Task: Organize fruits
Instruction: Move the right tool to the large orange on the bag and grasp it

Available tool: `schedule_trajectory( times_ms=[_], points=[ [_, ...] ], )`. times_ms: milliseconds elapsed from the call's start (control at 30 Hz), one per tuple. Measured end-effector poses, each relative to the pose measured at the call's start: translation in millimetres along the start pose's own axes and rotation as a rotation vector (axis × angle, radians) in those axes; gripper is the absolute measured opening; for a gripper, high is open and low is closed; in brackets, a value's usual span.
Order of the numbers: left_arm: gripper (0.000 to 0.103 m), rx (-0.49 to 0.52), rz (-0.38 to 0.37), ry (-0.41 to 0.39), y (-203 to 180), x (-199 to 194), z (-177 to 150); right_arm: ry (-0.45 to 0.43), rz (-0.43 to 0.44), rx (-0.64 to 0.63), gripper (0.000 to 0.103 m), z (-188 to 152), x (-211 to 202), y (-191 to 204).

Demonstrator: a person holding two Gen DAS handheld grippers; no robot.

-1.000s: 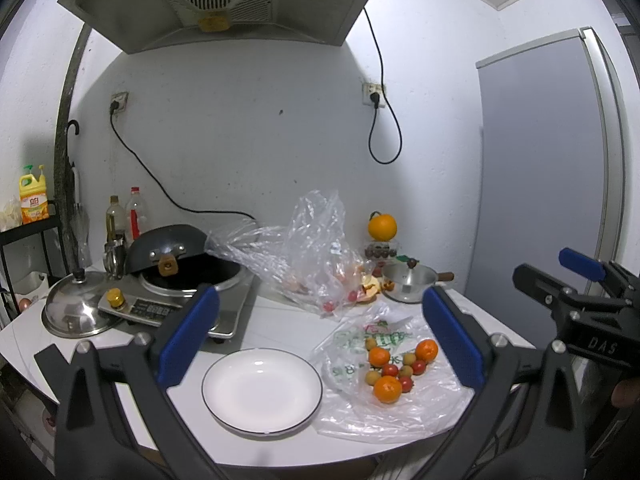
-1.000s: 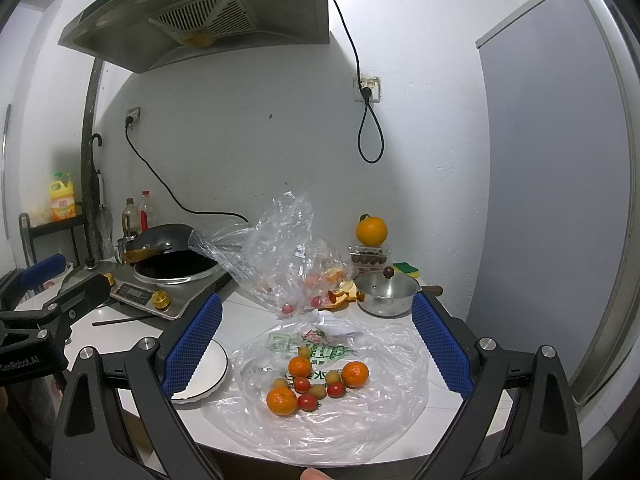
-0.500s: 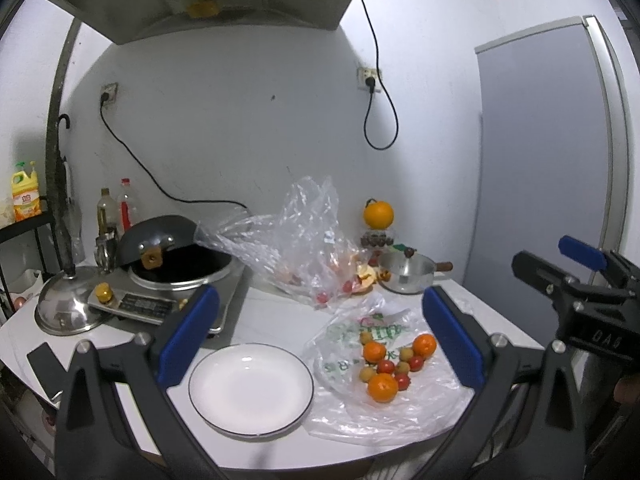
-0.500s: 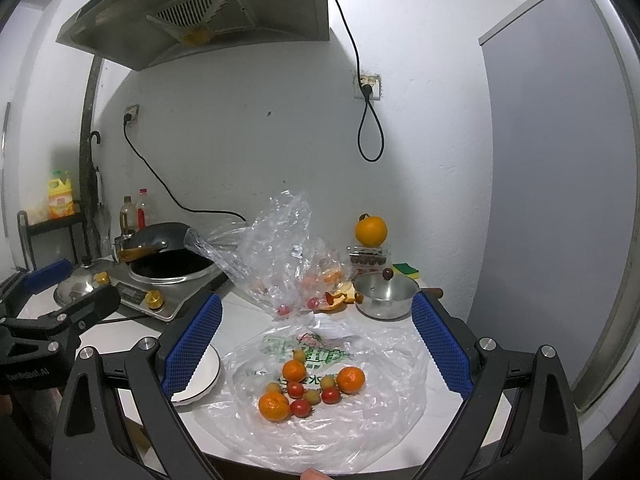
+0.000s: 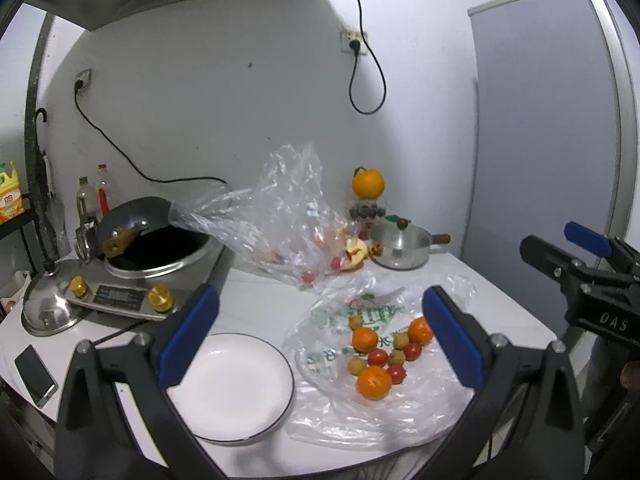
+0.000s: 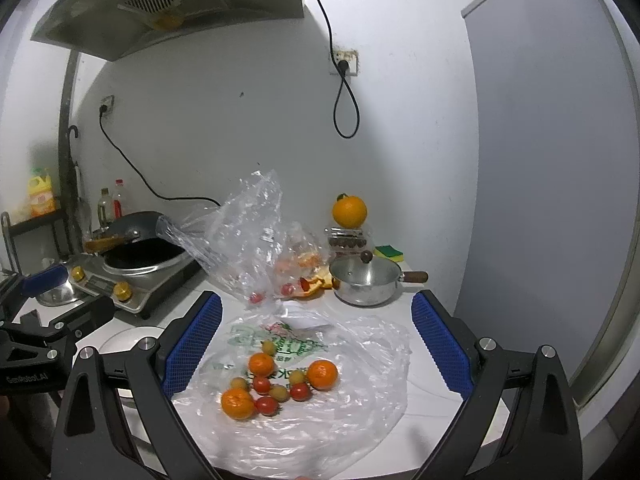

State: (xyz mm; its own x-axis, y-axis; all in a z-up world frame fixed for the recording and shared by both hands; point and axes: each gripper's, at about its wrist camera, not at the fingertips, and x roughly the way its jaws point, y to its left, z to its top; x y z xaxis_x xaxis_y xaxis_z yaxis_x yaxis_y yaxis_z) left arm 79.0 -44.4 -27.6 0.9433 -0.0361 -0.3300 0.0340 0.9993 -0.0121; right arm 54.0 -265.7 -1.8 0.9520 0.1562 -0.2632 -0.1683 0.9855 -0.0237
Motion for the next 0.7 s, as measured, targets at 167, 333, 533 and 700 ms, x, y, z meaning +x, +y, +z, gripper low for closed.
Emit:
schedule_trajectory(
  times_ms=[167,333,533,700],
  points=[
    [0.102,0.013,-0.002,0.042,-12,22,-3,0.026,-0.006,0.012,0.098,-7,17,-15],
    [0.102,0.015,-0.016,0.106,-26,45,-11,0.061,-0.012,0.030,0.098,-18,31,-32],
    [0.102,0.036,-0.029,0.176,-46,70,-27,0.119,-0.006,0.043,0.098,-38,49,-48],
    [0.102,0.054,-0.048,0.244,-61,89,-42,0.171,0.018,0.044,0.097,-53,63,-60]
  ],
)
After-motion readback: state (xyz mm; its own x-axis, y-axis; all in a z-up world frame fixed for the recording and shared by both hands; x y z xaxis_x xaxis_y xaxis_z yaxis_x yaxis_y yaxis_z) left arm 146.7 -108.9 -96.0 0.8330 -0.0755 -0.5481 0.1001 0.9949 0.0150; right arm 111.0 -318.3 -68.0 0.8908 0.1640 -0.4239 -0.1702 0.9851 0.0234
